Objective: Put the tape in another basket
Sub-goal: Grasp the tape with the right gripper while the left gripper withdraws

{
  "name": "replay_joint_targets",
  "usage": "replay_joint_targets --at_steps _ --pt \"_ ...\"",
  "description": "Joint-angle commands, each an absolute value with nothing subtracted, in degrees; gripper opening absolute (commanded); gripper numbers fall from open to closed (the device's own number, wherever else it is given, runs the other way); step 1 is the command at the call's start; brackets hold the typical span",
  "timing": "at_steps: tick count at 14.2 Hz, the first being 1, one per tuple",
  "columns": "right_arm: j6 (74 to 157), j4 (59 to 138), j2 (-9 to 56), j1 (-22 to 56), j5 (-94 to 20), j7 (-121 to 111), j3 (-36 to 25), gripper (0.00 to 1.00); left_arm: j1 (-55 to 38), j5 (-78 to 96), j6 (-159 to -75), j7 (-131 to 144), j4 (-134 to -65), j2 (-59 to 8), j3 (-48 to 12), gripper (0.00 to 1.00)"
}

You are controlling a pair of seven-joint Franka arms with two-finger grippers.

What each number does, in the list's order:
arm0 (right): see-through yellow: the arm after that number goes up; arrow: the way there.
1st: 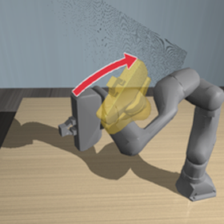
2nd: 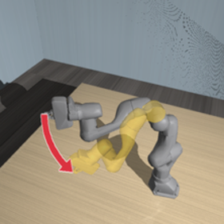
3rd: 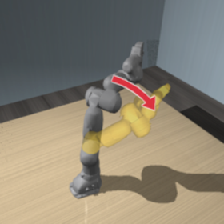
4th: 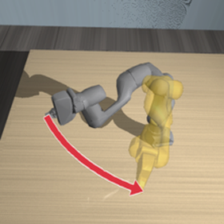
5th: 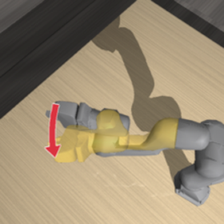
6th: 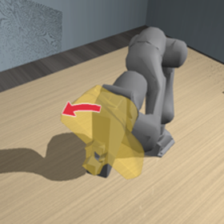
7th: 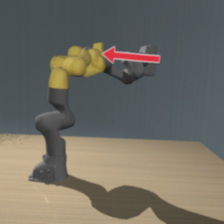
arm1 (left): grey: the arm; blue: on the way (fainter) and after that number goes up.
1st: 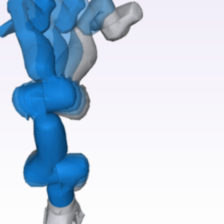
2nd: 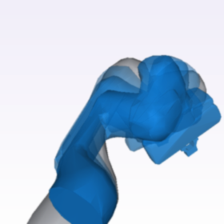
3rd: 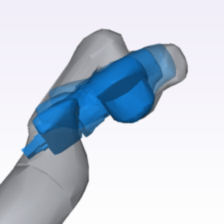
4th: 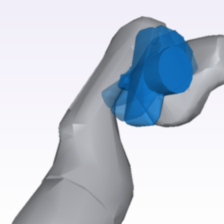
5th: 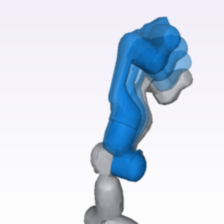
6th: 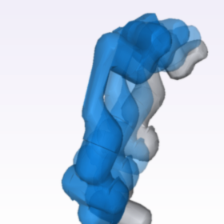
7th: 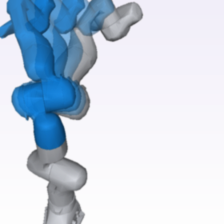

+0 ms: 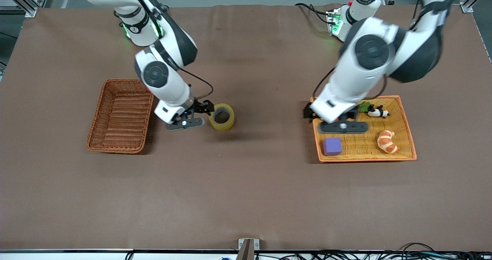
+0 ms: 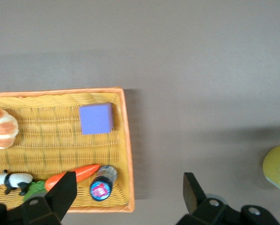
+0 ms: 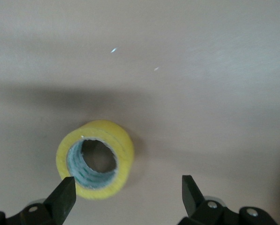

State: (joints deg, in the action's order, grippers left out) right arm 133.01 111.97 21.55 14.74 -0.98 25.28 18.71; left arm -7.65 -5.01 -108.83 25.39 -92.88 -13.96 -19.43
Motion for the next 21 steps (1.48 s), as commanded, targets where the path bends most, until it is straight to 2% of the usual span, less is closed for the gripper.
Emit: replay_joint_targets --at_steps 1,4,9,10,11,12,13,15,16,19,21 --pt "138.15 112.06 26.70 17.48 -0.53 28.82 18.72 1.00 -2.13 -0.80 -110.22 19.00 -99.13 -5.91 -19.69 1.00" --pt "138.69 112.41 27.95 18.46 0.69 29.35 18.72 1.00 -0.79 -0.79 -107.33 18.28 -99.93 -1.59 -18.46 1.00" --pt "139.30 113.56 30.66 18.63 4.57 33.82 18.72 1.00 -2.90 -0.70 -101.44 11.78 -97.03 1.75 -9.50 1.00" --pt "139.83 113.55 31.28 18.89 5.01 33.84 18.72 0.91 -3.07 -0.62 -100.64 11.78 -97.12 2.63 -8.80 1.00" --pt "139.75 113.55 31.46 18.72 5.88 33.84 18.72 0.71 -4.29 -0.62 -100.55 11.69 -97.38 3.25 -7.31 1.00" --pt "139.75 113.47 31.99 18.98 6.06 34.10 18.72 0.47 -6.05 -0.62 -100.55 11.86 -97.56 3.16 -5.38 1.00" --pt "139.66 113.21 33.12 18.81 6.15 34.01 18.63 0.31 -6.59 -0.53 -100.55 12.30 -97.73 2.99 -4.32 1.00" --pt "139.75 113.03 34.01 18.81 6.15 34.71 18.55 0.07 -6.16 1.48 -100.46 11.78 -98.35 2.72 -3.69 1.00" --pt "139.05 112.51 34.01 18.29 6.15 34.11 18.54 0.01 -5.89 1.67 -100.46 11.78 -98.26 2.64 -3.60 1.00" --pt "131.87 108.47 33.40 16.27 6.15 33.22 18.63 0.01 -5.89 1.67 -100.46 11.69 -98.17 2.37 -3.52 1.00" --pt "125.98 107.23 29.12 13.46 6.15 32.44 18.72 0.01 -5.89 1.67 -100.20 11.86 -98.00 2.02 -3.43 1.00"
